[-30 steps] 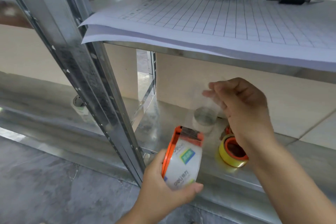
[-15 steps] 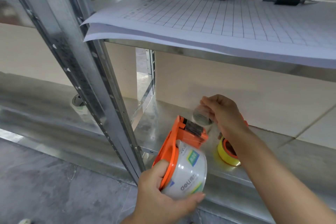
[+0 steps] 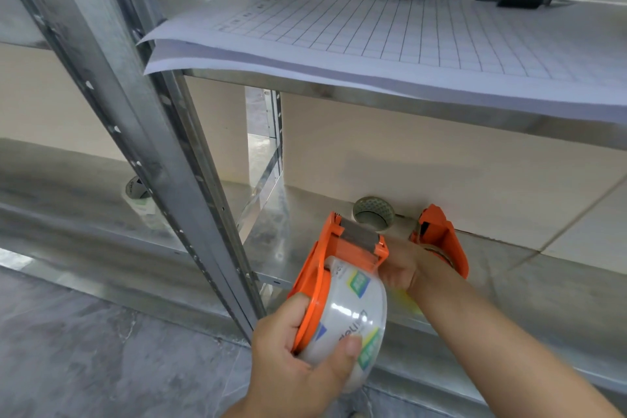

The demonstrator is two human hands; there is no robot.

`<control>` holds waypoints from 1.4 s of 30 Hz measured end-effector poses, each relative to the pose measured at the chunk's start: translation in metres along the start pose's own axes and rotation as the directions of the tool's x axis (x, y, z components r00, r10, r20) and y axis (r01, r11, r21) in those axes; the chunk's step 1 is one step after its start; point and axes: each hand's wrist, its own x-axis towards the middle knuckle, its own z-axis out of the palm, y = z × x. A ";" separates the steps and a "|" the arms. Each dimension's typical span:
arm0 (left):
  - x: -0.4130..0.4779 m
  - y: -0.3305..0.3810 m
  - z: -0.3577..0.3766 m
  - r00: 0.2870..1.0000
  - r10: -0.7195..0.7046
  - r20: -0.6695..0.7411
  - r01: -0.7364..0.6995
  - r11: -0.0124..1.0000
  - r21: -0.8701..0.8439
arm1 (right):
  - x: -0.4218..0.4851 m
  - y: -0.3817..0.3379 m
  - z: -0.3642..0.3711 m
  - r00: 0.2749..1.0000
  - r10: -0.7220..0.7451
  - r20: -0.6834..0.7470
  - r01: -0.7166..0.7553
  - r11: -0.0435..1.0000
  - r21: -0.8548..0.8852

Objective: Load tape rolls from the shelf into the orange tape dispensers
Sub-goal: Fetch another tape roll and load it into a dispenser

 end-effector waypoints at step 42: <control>0.073 -0.125 -0.008 0.730 -0.681 0.054 0.682 0.731 -0.001 | 0.056 0.040 0.015 0.823 -0.140 -0.550 0.256 0.957 0.139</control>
